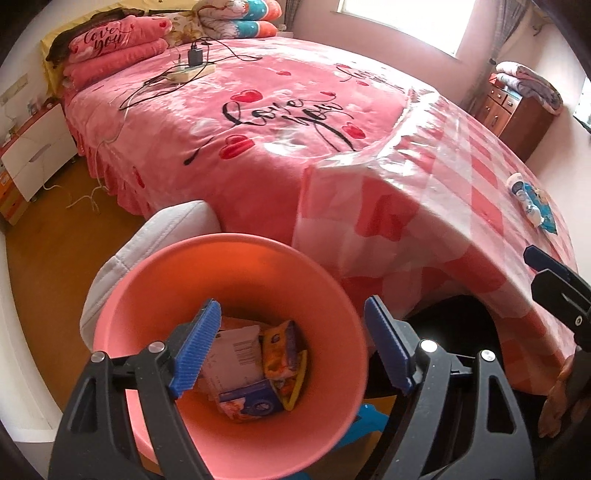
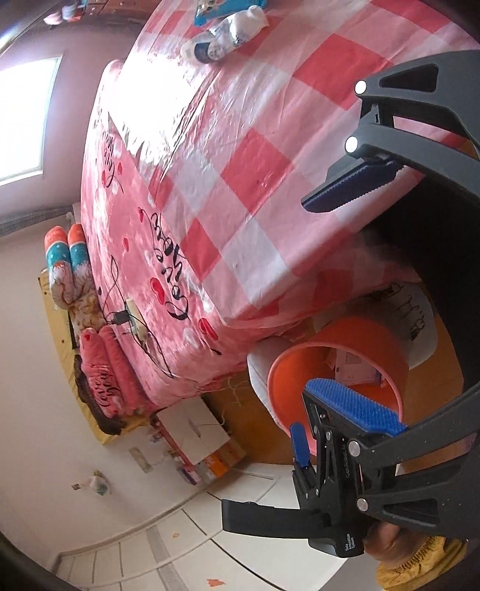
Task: Collect trash
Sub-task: 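Move both open tools back toward the milk bottle and wipes pack on the sheet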
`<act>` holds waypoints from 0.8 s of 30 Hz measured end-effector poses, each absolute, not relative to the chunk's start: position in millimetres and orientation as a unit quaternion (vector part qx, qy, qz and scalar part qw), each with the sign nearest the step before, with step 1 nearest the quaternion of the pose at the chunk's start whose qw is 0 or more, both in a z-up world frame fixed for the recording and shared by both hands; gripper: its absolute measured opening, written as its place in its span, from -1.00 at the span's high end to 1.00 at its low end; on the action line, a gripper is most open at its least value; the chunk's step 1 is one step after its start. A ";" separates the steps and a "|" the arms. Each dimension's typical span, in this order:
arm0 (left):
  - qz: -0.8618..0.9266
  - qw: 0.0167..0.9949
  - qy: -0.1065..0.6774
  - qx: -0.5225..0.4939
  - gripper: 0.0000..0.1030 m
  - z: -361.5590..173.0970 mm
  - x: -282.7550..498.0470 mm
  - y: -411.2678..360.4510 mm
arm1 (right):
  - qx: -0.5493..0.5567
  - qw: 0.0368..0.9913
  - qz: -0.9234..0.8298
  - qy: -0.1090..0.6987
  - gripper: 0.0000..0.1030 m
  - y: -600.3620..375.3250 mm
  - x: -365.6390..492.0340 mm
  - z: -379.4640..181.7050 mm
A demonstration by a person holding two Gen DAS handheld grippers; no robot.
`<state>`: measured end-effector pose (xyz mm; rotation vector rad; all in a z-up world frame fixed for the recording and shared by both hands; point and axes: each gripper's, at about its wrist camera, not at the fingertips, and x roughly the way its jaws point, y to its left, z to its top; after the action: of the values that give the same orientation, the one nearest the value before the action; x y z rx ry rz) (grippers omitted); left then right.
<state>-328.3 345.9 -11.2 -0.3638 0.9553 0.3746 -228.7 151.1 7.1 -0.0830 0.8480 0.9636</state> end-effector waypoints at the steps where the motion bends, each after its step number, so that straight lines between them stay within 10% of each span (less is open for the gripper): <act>1: 0.177 0.856 0.455 -0.172 -0.57 -10.6 -326.8 343.5 | -0.036 0.801 0.449 0.396 -0.76 148.6 -228.2 7.3; 24: 0.139 0.859 0.475 -0.128 -0.58 5.7 -279.3 280.0 | 0.047 0.819 0.428 0.380 -0.83 76.6 -200.5 11.5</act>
<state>-279.3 280.0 5.7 -0.2686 0.9979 0.2927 -200.5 76.6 11.5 0.0993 0.8100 0.9116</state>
